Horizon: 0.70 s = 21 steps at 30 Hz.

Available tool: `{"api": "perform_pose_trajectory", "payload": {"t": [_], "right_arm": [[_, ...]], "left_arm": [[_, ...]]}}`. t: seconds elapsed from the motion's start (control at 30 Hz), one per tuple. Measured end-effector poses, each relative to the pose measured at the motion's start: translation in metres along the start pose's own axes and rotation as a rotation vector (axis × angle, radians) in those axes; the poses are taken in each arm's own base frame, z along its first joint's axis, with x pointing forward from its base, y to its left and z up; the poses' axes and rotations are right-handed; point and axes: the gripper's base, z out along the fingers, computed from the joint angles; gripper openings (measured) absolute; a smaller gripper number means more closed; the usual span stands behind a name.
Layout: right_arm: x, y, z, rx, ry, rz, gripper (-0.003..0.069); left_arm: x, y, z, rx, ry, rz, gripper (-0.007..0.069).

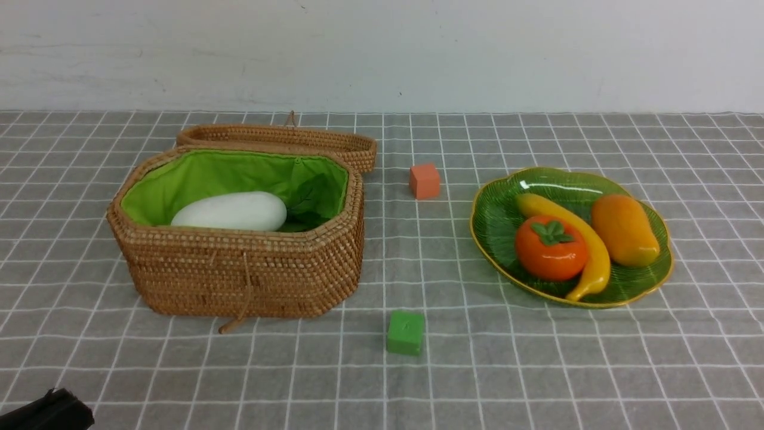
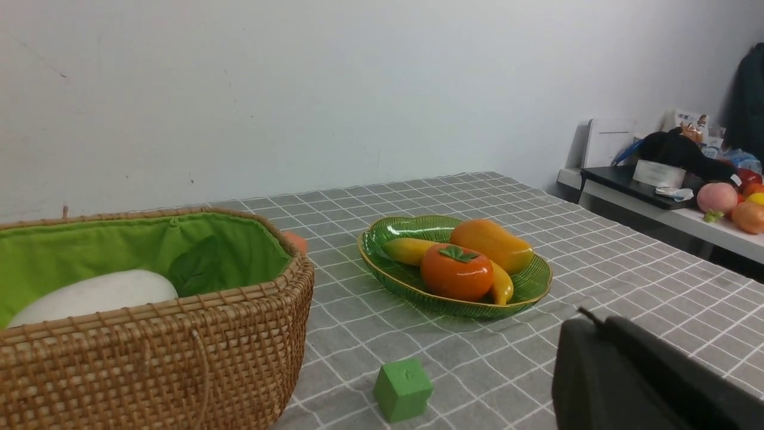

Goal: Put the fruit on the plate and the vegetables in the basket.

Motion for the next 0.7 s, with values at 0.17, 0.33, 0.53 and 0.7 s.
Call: {"api": "perform_pose_trajectory", "payload": {"t": [0.17,0.33,0.53,0.7], "right_arm": [[0.028,-0.011,0.015,0.005,-0.033,-0.006,0.0043],[0.054,-0.020,0.022,0.037,0.035,-0.038,0.0041],[0.088,-0.034,0.027,0.095,0.178,-0.114,-0.0018],[0.091,-0.036,0.025,0.118,0.219,-0.152,-0.0018]], "left_arm": [[0.000,0.000,0.000,0.000,-0.001,-0.003,-0.0013],[0.000,0.000,0.000,0.000,-0.001,-0.003,-0.0013],[0.000,0.000,0.000,0.000,-0.003,-0.003,-0.0013],[0.000,0.000,0.000,0.000,-0.003,-0.003,-0.0012]]}}
